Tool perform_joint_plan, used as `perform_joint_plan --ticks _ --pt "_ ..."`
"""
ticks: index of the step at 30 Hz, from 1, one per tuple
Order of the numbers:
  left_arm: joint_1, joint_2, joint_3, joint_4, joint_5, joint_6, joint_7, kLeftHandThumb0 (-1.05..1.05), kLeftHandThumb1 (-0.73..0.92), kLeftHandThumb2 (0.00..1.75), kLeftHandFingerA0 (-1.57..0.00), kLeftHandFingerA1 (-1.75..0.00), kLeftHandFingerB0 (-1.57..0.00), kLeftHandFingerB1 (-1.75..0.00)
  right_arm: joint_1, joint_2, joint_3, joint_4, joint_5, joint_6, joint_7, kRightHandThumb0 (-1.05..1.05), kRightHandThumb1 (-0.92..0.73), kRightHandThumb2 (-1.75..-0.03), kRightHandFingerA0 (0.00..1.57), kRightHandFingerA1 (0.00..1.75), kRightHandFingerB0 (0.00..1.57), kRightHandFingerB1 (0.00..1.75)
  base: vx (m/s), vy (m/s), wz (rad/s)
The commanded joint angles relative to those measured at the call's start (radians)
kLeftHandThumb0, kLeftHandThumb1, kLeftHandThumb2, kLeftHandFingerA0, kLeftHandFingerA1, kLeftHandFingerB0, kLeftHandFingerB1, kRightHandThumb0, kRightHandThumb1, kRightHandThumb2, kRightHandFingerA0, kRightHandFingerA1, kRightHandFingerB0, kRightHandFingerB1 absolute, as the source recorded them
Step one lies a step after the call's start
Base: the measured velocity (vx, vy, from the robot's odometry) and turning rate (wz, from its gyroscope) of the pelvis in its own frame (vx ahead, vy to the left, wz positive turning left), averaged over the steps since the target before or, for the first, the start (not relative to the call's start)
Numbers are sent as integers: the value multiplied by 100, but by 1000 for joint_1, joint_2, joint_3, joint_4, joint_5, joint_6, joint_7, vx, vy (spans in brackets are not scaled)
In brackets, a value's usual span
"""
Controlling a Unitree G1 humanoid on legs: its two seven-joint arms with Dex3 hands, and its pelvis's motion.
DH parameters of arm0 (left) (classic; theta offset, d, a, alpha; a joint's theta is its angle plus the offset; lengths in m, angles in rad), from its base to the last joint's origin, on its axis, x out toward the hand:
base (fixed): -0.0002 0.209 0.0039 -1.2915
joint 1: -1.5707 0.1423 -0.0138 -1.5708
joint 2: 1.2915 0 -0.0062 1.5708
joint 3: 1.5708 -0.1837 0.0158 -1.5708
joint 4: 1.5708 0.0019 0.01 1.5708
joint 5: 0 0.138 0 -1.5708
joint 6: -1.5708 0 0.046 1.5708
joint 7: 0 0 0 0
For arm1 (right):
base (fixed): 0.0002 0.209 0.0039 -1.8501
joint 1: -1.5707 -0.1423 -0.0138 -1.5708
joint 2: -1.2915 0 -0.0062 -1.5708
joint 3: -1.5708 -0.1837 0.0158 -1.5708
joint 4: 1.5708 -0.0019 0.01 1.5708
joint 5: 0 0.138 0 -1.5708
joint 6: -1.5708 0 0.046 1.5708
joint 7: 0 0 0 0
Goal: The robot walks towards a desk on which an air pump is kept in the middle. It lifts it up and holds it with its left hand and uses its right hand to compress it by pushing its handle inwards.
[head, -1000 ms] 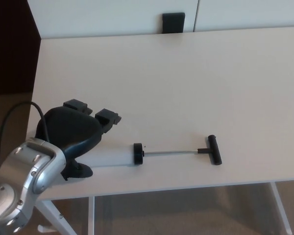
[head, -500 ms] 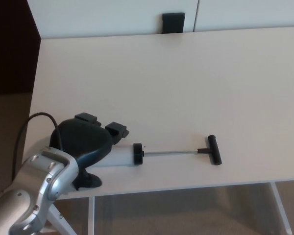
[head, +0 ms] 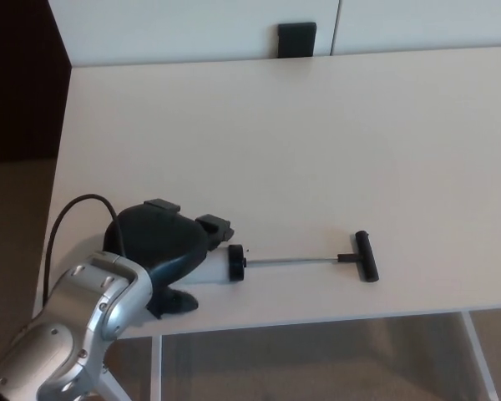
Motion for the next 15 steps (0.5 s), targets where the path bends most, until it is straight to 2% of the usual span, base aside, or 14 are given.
perform_joint_plan --ticks 1,2,3,4,5,7,8,11,12,15 --pt "22 -5 -29 32 3 8 -83 -16 63 59 -68 -112 -46 -35 -6 -15 -6 -9 1 11 -8 -40 -51 -73 59 54 32 43 0 0 0" --pt "26 -10 -34 42 7 -8 -55 -28 56 57 -77 -104 -79 -47 -7 -15 -7 -7 2 9 -7 -42 -51 -74 61 55 33 44 0 0 0" --pt "30 -13 -36 50 7 -20 -33 -28 56 57 -77 -104 -79 -47 -7 -15 -7 -7 3 7 -6 -42 -51 -74 61 55 33 44 0 0 0" --pt "45 -20 -26 74 -11 -62 47 -23 74 64 -62 -143 -77 -57 -11 -16 -8 -1 4 7 -6 -41 -53 -75 62 55 34 44 0 0 0" --pt "45 -20 -26 74 -11 -62 47 -23 74 64 -62 -143 -77 -57 -11 -16 -8 -1 4 7 -6 -41 -53 -75 62 55 34 44 0 0 0" --pt "61 -27 -13 103 -31 -111 137 -23 74 64 -62 -143 -77 -57 -15 -16 -9 6 5 8 -5 -41 -53 -75 62 55 34 44 0 0 0" --pt "61 -28 -8 114 -38 -129 160 -33 82 67 -61 -143 -72 -53 -17 -15 -10 2 6 13 -6 -39 -54 -74 61 54 34 44 0 0 0" --pt "58 -30 -2 127 -40 -145 173 -33 82 67 -61 -143 -72 -53 -20 -13 -11 -3 7 18 -7 -39 -54 -74 61 54 34 44 0 0 0" --pt "54 -32 -1 135 -38 -152 183 -29 78 64 -72 -128 -68 -45 -24 -15 -8 0 2 16 -8 -42 -54 -76 60 55 34 44 0 0 0" --pt "44 -30 -12 154 -7 -152 198 -29 75 63 -71 -130 -68 -46 -34 -18 -7 9 -1 16 -10 -41 -52 -74 61 54 35 44 0 0 0"
